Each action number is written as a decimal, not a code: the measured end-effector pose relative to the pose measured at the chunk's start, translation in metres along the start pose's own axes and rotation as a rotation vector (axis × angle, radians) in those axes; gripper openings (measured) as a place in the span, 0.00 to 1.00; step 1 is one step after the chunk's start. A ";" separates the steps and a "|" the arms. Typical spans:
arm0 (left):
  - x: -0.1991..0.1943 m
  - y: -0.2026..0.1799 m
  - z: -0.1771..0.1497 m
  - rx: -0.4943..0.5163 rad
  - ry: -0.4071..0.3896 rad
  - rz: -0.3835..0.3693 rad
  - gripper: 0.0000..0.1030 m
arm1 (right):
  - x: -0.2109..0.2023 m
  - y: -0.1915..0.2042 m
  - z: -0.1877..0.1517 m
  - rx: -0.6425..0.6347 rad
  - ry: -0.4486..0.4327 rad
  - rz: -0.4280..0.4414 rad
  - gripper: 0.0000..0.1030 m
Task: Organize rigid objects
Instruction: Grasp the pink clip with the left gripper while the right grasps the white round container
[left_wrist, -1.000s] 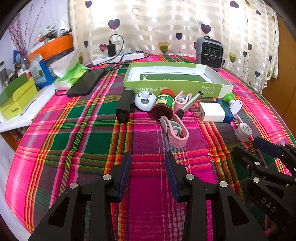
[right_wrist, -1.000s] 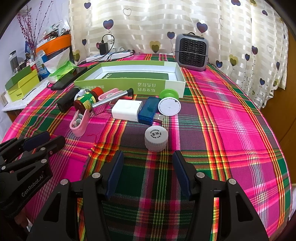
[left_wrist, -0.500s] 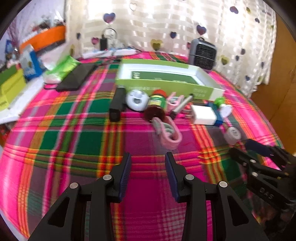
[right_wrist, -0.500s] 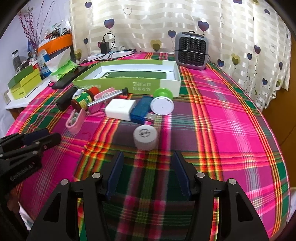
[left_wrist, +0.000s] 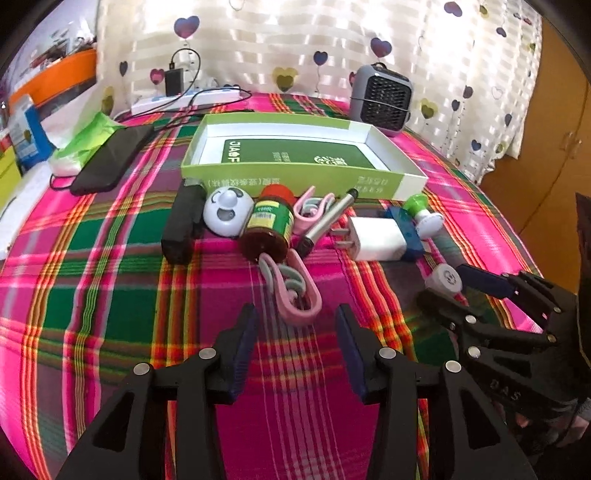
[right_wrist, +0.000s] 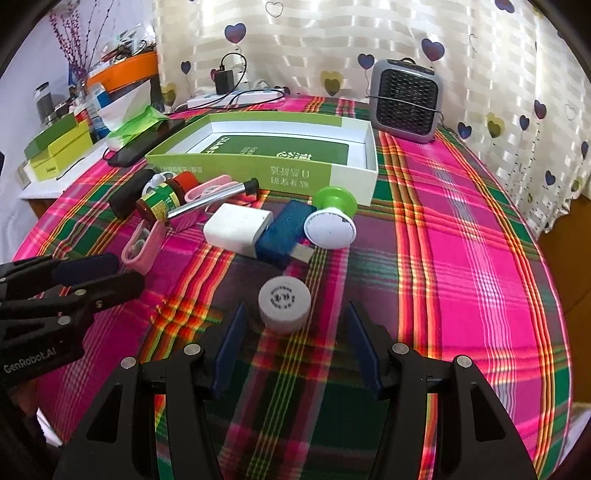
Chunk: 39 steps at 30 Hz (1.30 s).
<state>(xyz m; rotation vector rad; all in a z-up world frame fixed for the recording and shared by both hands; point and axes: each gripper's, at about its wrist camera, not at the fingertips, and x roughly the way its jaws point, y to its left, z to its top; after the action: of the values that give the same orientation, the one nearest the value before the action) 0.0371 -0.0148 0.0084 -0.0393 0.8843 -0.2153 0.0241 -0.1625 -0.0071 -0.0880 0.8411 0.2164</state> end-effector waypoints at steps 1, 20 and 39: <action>0.001 0.000 0.002 -0.004 0.002 0.004 0.42 | 0.001 0.000 0.001 -0.002 0.004 0.000 0.54; 0.009 0.007 0.012 0.013 -0.010 0.018 0.27 | 0.004 -0.005 0.007 0.015 0.003 -0.007 0.46; -0.006 0.007 0.015 0.042 -0.033 -0.017 0.22 | -0.002 -0.002 0.007 0.024 -0.002 0.005 0.28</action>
<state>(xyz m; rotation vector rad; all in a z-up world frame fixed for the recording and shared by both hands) 0.0464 -0.0077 0.0214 -0.0110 0.8465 -0.2488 0.0283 -0.1639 -0.0013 -0.0628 0.8414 0.2112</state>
